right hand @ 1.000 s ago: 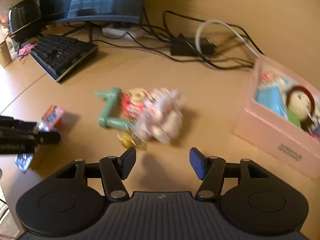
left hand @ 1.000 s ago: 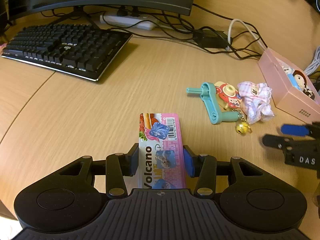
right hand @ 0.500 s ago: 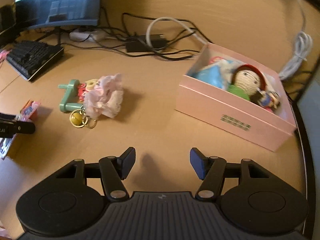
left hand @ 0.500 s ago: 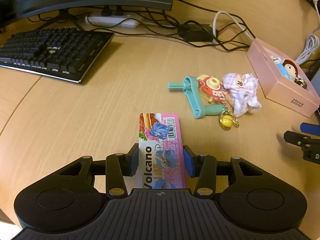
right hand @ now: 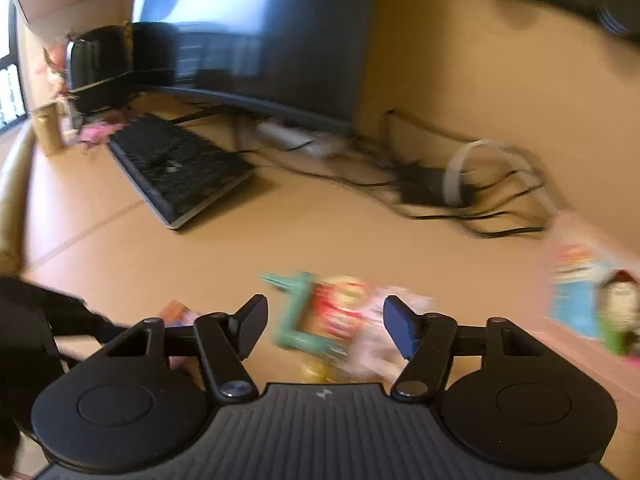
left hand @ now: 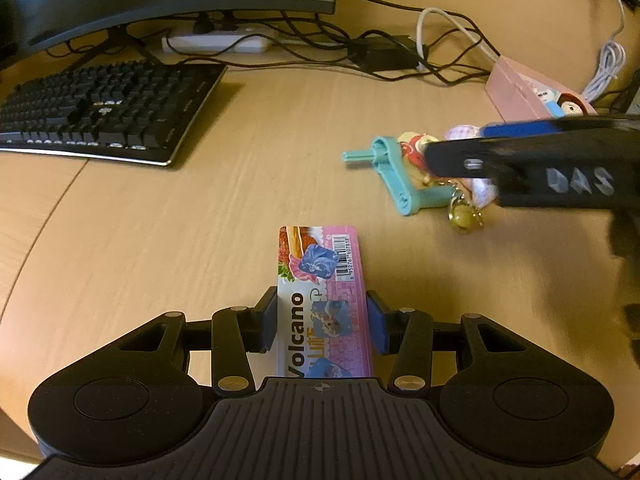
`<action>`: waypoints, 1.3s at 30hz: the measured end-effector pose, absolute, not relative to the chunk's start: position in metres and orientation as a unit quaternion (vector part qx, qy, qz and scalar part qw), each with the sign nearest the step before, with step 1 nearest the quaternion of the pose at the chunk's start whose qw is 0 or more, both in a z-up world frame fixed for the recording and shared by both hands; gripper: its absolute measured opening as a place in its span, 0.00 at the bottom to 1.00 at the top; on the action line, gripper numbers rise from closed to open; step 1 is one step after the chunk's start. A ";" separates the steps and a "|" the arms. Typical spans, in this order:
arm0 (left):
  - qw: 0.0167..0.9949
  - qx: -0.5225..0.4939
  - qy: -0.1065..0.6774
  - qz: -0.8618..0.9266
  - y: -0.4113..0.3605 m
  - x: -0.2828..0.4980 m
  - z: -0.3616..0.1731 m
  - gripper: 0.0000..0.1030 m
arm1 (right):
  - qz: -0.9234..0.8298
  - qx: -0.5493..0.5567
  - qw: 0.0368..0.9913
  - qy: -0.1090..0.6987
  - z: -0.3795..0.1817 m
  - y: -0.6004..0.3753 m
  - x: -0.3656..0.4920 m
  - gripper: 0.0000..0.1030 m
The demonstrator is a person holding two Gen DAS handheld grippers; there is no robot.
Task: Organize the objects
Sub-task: 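Grasp the red Hello Kitty keychain with the right tool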
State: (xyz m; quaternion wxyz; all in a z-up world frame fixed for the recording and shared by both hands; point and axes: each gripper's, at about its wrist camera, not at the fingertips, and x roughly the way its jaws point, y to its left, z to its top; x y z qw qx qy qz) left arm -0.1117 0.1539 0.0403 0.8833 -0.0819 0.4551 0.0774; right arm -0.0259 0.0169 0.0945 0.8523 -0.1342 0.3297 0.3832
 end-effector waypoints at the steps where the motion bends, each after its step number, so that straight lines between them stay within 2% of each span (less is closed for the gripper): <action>1: 0.884 -0.085 0.454 0.075 0.157 -0.113 0.040 0.48 | 0.394 -0.113 0.841 0.353 0.091 0.021 -0.019 0.61; 5: 0.884 -0.100 0.452 0.068 0.164 -0.116 0.041 0.48 | 0.373 -0.083 0.828 0.411 0.073 0.015 0.002 0.61; 8: 0.884 -0.101 0.451 0.067 0.165 -0.116 0.041 0.48 | 0.284 -0.150 0.867 0.381 0.067 0.002 0.006 0.60; 12: 0.885 -0.101 0.451 0.063 0.167 -0.115 0.041 0.48 | 0.292 -0.161 0.875 0.352 0.075 0.008 0.000 0.60; 17: 0.884 -0.094 0.453 0.063 0.167 -0.116 0.041 0.48 | 0.271 -0.244 0.874 0.322 0.055 0.049 -0.022 0.58; 20: 0.885 -0.095 0.452 0.064 0.168 -0.117 0.041 0.48 | 0.320 -0.201 0.865 0.329 0.057 0.054 -0.027 0.57; 23: 0.885 -0.097 0.451 0.065 0.170 -0.118 0.040 0.48 | 0.310 -0.190 0.877 0.316 0.059 0.053 -0.027 0.57; 30: 0.884 -0.089 0.454 0.067 0.171 -0.114 0.040 0.48 | 0.289 -0.168 0.877 0.346 0.041 0.052 -0.001 0.56; 31: 0.884 -0.088 0.455 0.068 0.171 -0.113 0.040 0.48 | 0.297 -0.163 0.872 0.353 0.038 0.052 0.003 0.55; 33: 0.883 -0.084 0.457 0.071 0.169 -0.112 0.040 0.48 | 0.310 -0.158 0.868 0.355 0.038 0.050 0.004 0.43; 39: 0.882 -0.085 0.457 0.076 0.160 -0.105 0.039 0.48 | 0.315 -0.171 0.859 0.364 0.042 -0.008 -0.005 0.43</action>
